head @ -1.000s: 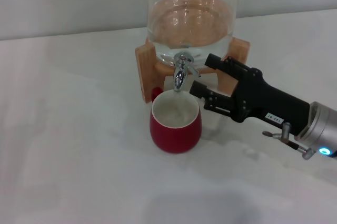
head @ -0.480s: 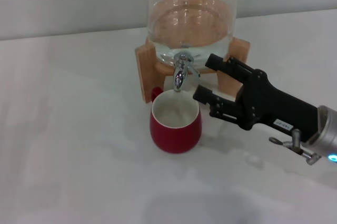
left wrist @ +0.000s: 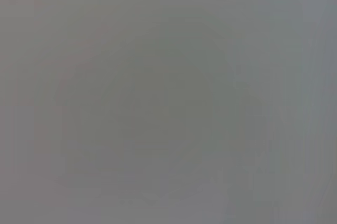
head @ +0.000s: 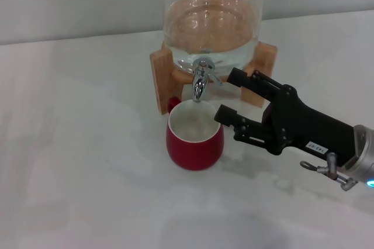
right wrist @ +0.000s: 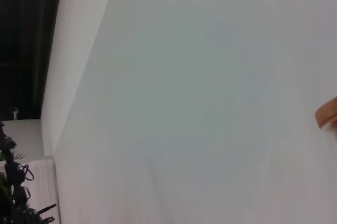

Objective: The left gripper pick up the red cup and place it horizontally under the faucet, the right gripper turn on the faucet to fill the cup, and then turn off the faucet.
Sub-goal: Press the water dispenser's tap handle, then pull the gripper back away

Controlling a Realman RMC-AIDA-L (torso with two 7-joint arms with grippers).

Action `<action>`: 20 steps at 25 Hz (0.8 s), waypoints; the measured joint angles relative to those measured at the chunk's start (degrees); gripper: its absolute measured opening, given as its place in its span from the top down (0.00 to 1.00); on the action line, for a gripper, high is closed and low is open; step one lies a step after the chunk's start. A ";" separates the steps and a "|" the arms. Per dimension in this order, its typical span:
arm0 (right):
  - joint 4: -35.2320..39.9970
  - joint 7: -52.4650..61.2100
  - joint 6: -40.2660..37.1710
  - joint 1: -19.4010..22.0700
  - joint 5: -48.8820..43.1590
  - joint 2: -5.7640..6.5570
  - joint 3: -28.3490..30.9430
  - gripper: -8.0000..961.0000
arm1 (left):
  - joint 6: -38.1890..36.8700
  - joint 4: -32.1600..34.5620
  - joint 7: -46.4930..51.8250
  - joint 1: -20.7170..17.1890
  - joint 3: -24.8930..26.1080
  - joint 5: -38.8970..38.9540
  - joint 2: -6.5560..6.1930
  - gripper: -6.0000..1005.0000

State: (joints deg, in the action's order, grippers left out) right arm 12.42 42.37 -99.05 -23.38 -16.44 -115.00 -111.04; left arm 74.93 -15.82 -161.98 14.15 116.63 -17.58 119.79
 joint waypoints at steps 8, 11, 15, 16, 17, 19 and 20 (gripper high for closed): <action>0.26 0.00 3.32 -0.65 -0.69 -0.29 -0.95 0.13 | -0.35 0.00 0.00 0.01 -0.51 0.00 0.00 0.14; 0.30 0.32 4.67 -1.11 -0.73 -0.34 -1.72 0.13 | -0.40 0.00 0.00 0.07 -0.58 0.00 0.00 0.14; 0.32 0.68 5.90 -1.30 -0.80 -0.46 -2.59 0.13 | -0.41 0.00 0.00 0.13 -0.60 0.00 0.00 0.14; 0.33 0.68 6.21 -1.32 -0.80 -0.50 -2.64 0.13 | -0.41 0.00 0.00 0.16 -0.62 0.00 0.00 0.14; 0.33 0.69 6.51 -1.34 -0.81 -0.54 -2.66 0.13 | -0.41 0.00 0.00 0.19 -0.62 0.00 0.00 0.14; 0.45 0.70 7.57 -1.34 -0.81 -0.59 -2.68 0.13 | -0.41 0.00 0.00 0.24 -0.62 0.00 0.00 0.14; 0.61 0.70 7.92 -1.34 -0.81 -0.59 -2.68 0.13 | -0.41 0.00 0.00 0.27 -0.62 0.00 0.00 0.14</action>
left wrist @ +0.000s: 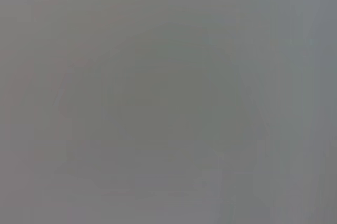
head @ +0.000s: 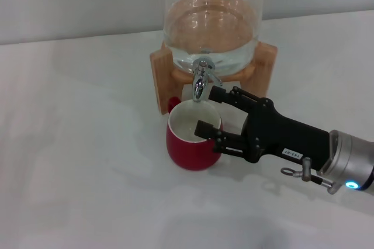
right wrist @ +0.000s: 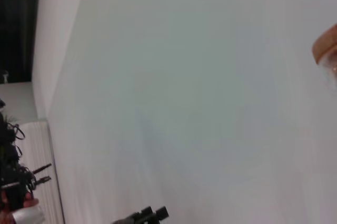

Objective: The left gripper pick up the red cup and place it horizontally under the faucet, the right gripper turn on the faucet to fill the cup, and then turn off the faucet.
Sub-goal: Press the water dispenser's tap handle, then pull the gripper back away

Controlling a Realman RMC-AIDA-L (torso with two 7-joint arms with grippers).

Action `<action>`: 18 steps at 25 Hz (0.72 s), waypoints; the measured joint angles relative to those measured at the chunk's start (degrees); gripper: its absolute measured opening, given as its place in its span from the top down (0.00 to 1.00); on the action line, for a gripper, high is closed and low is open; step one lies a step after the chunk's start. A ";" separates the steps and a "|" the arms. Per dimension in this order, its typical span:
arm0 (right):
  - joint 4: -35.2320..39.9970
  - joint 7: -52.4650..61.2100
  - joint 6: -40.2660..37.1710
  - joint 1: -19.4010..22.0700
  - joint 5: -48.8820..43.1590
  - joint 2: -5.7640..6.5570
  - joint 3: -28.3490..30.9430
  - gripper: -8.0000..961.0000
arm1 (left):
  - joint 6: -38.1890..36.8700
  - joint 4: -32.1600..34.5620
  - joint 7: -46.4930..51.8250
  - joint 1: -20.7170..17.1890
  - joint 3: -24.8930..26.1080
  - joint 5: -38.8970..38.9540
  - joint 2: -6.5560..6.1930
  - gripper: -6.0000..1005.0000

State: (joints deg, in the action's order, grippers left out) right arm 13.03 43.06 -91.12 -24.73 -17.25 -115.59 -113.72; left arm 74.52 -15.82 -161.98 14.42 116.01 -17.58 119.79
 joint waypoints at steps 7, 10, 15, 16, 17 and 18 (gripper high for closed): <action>1.16 0.01 2.07 -0.18 0.00 0.01 -0.86 0.13 | 0.42 1.35 0.00 0.61 0.00 0.00 -0.01 0.14; 1.32 0.00 2.41 -0.39 0.01 -0.07 -1.30 0.13 | 0.43 1.40 0.00 0.62 0.01 0.00 -0.04 0.14; 2.03 0.01 3.66 -0.54 0.02 -0.15 -1.33 0.13 | 0.45 1.41 0.00 0.65 0.01 0.00 -0.07 0.14; 2.19 0.01 3.73 -0.57 0.02 -0.16 -1.33 0.13 | 0.45 1.41 0.00 0.66 0.01 0.00 -0.08 0.14; 2.42 0.01 3.78 -0.60 0.02 -0.15 -1.34 0.13 | 0.45 1.41 0.00 0.66 0.01 0.00 -0.08 0.14; 2.53 0.01 3.83 -0.62 0.02 -0.14 -1.36 0.13 | 0.44 1.41 0.00 0.67 0.01 0.00 -0.08 0.14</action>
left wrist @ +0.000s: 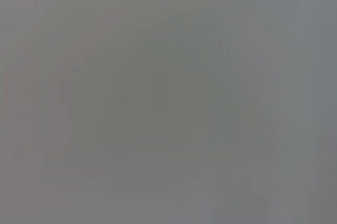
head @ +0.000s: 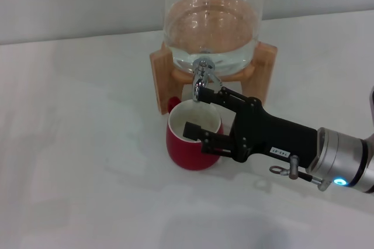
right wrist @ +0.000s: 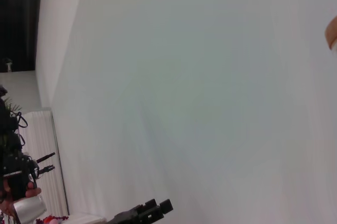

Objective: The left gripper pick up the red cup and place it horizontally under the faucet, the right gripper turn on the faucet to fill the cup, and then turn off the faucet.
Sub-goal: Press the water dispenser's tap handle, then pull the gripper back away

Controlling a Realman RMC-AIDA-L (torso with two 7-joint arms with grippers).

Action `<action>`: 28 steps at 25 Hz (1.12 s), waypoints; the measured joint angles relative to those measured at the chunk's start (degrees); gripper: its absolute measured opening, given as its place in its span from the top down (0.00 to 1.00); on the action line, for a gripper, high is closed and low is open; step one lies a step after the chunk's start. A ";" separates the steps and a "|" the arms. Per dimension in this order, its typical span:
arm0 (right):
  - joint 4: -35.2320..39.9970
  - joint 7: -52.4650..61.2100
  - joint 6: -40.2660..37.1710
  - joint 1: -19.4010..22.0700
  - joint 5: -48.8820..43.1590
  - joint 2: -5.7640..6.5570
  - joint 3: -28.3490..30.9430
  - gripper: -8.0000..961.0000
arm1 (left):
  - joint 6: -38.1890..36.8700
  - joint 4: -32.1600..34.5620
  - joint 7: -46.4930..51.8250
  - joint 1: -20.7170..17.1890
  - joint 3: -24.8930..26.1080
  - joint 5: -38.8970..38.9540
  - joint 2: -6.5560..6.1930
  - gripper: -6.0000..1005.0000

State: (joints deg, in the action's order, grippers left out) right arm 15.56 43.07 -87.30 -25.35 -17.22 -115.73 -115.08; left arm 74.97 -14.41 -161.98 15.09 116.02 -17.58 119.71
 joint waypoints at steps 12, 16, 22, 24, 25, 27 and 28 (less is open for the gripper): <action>0.71 0.09 0.68 -0.48 0.12 -0.02 -0.69 0.13 | -0.11 0.00 0.00 0.43 0.00 0.00 -0.07 0.14; 0.71 0.09 1.25 -0.41 0.39 0.10 -0.35 0.13 | -0.12 0.00 0.00 0.46 0.00 0.00 -0.09 0.14; 0.71 0.09 1.31 -0.33 0.56 0.32 -0.23 0.13 | -0.10 0.00 0.00 0.47 0.00 0.00 -0.09 0.14; 0.70 0.09 1.32 -0.32 0.58 0.33 -0.22 0.13 | -0.11 0.00 0.00 0.47 0.00 0.00 -0.09 0.14; 0.70 0.09 1.32 -0.32 0.59 0.33 -0.22 0.13 | -0.11 0.00 0.00 0.47 0.00 0.00 -0.09 0.14; 0.70 0.09 1.34 -0.28 0.60 0.33 -0.19 0.13 | -0.12 0.00 0.00 0.47 0.00 0.00 -0.09 0.14; 0.70 0.08 1.34 -0.26 0.60 0.33 -0.14 0.13 | -0.14 0.00 0.00 0.47 0.00 0.00 -0.09 0.14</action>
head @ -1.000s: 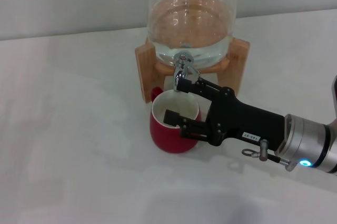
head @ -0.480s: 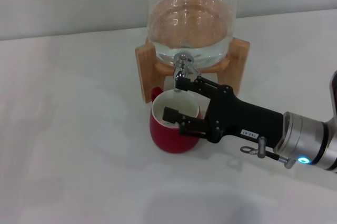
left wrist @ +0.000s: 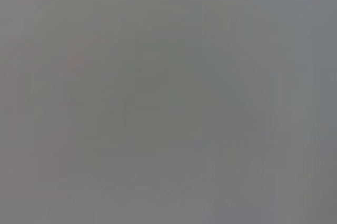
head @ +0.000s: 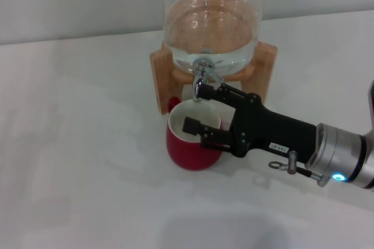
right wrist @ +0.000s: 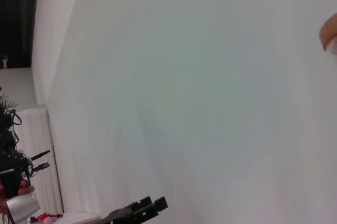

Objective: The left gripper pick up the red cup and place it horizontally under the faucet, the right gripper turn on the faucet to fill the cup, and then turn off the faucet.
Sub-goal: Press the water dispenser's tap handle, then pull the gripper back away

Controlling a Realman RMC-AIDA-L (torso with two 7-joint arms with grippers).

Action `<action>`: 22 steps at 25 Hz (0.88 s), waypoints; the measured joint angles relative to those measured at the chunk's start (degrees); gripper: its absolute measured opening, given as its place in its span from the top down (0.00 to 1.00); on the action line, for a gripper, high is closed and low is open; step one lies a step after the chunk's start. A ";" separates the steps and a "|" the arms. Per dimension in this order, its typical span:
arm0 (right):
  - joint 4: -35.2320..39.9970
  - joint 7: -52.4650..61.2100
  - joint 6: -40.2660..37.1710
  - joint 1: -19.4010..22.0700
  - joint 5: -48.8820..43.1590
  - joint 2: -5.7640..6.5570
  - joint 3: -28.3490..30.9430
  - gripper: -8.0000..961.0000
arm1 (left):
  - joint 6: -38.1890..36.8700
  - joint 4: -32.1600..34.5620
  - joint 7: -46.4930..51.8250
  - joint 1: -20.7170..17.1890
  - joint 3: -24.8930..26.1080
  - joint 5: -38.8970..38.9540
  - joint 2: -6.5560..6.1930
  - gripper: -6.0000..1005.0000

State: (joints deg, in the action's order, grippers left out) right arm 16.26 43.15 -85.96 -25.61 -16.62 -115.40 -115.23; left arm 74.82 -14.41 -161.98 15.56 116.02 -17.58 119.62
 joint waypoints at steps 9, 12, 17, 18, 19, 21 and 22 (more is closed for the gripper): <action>-0.01 -0.15 0.03 0.22 0.03 0.00 0.54 0.13 | -0.02 0.00 0.00 -0.06 0.00 0.00 0.00 0.14; -0.01 -0.18 0.03 0.17 0.02 0.00 0.60 0.13 | 0.03 0.00 0.00 -0.09 0.00 0.00 0.00 0.14; 0.00 -0.22 0.03 -0.05 0.03 0.00 0.62 0.13 | 0.11 0.00 0.00 -0.09 0.00 0.00 0.00 0.14; 0.00 -0.22 0.03 -0.10 0.03 0.00 0.63 0.13 | 0.12 0.00 0.00 -0.09 0.00 0.00 0.00 0.14; 0.00 -0.22 0.03 -0.14 0.03 0.01 0.63 0.13 | 0.12 0.00 0.00 -0.09 0.00 0.00 0.00 0.14; 0.00 -0.22 0.02 -0.16 0.03 0.05 0.64 0.13 | 0.14 0.00 0.00 -0.09 0.00 0.00 0.00 0.14; 0.01 -0.22 0.02 -0.19 0.03 0.06 0.67 0.13 | 0.15 0.00 0.00 -0.09 0.00 0.00 0.00 0.14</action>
State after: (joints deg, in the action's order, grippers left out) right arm 16.27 42.93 -85.94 -25.79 -16.59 -115.34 -114.56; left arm 74.97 -14.41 -161.98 15.46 116.01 -17.58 119.62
